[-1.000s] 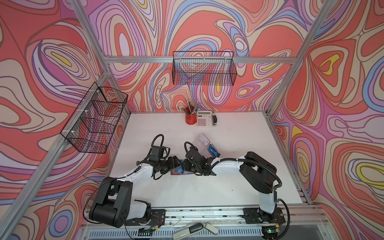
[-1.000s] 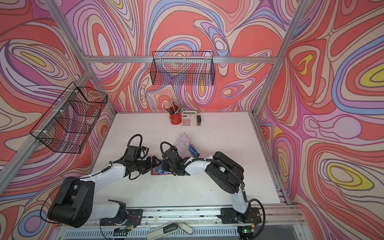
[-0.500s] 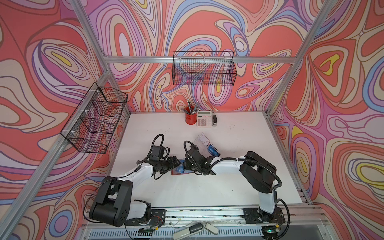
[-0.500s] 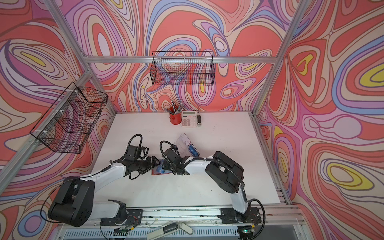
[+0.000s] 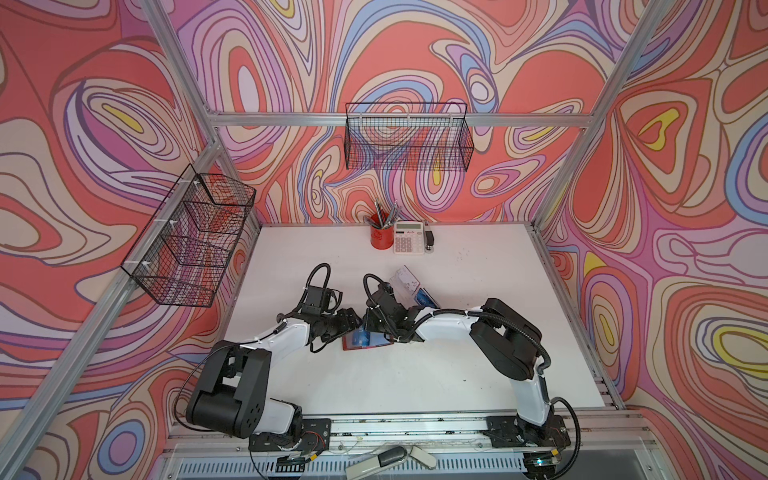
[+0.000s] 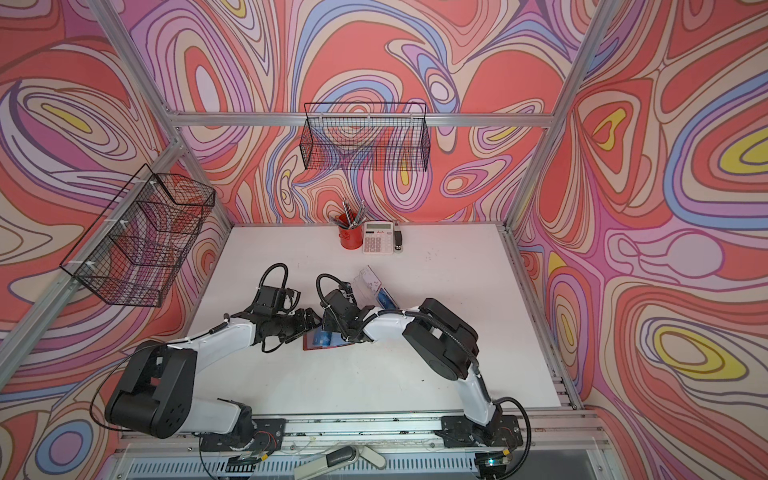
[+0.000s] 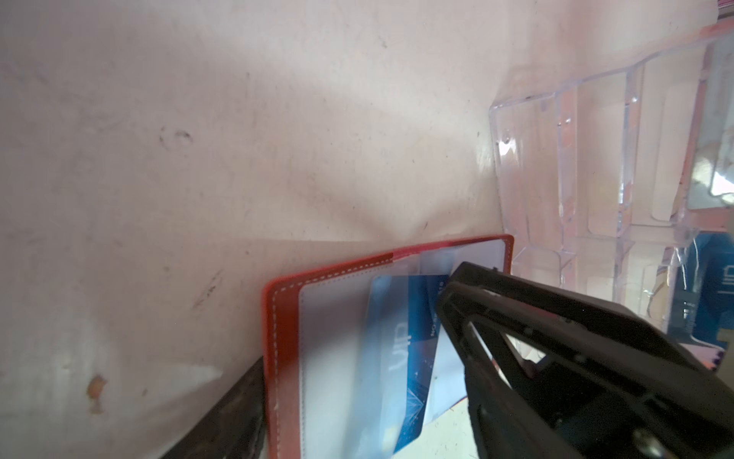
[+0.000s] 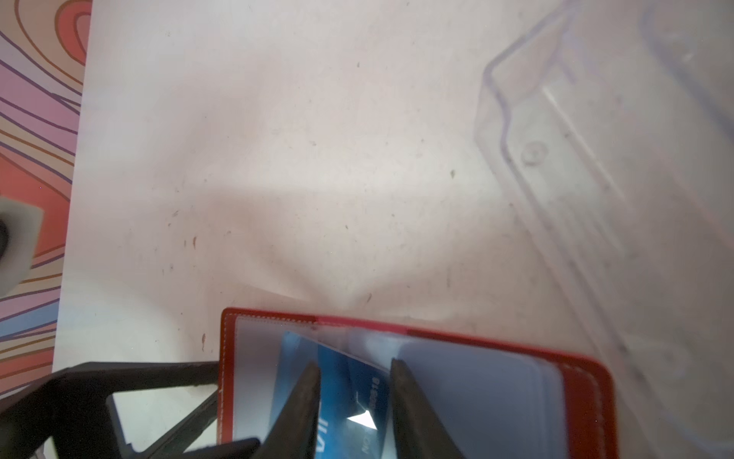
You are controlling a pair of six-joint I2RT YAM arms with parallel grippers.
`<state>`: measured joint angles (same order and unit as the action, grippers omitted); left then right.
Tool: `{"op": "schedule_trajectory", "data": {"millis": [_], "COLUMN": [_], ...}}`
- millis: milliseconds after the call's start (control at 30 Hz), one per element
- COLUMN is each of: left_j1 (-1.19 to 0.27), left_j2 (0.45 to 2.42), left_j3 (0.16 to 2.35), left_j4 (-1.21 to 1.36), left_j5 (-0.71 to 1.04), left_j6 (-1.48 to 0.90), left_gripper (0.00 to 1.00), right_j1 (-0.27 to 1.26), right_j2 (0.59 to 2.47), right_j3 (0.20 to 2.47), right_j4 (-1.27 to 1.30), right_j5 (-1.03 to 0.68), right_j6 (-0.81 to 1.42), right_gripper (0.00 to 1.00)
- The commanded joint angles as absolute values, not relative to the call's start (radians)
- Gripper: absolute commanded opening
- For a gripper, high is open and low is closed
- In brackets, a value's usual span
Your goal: Put the credit cards into the card holder
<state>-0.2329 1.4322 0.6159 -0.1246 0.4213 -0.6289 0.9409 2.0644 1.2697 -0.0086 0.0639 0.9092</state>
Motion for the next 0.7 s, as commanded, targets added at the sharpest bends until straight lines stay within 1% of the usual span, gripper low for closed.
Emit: {"op": "schedule_trajectory", "data": {"millis": [0, 300, 467, 533, 667], "left_j1": [-0.229, -0.229, -0.228, -0.229, -0.226], "left_j2": [1.456, 1.507, 1.502, 1.493, 1.477], "left_j3": [0.626, 0.635, 0.635, 0.636, 0.630], "left_j4": [-0.145, -0.120, -0.135, -0.160, -0.218], "left_j5": [0.399, 0.453, 0.434, 0.403, 0.330], "left_j6": [-0.607, -0.603, -0.608, -0.612, -0.627], "left_gripper": [0.78, 0.76, 0.75, 0.74, 0.71], "right_j1": [0.938, 0.951, 0.968, 0.968, 0.968], "right_j2": [2.103, 2.058, 2.050, 2.030, 1.946], "right_j3": [1.258, 1.180, 1.167, 1.156, 1.125], "right_j4": [0.008, 0.148, 0.196, 0.190, 0.121], "right_j5": [0.026, -0.049, -0.086, -0.073, 0.021], "right_j6": [0.914, 0.966, 0.971, 0.966, 0.948], "right_gripper": [0.33, 0.32, 0.32, 0.32, 0.33]}}
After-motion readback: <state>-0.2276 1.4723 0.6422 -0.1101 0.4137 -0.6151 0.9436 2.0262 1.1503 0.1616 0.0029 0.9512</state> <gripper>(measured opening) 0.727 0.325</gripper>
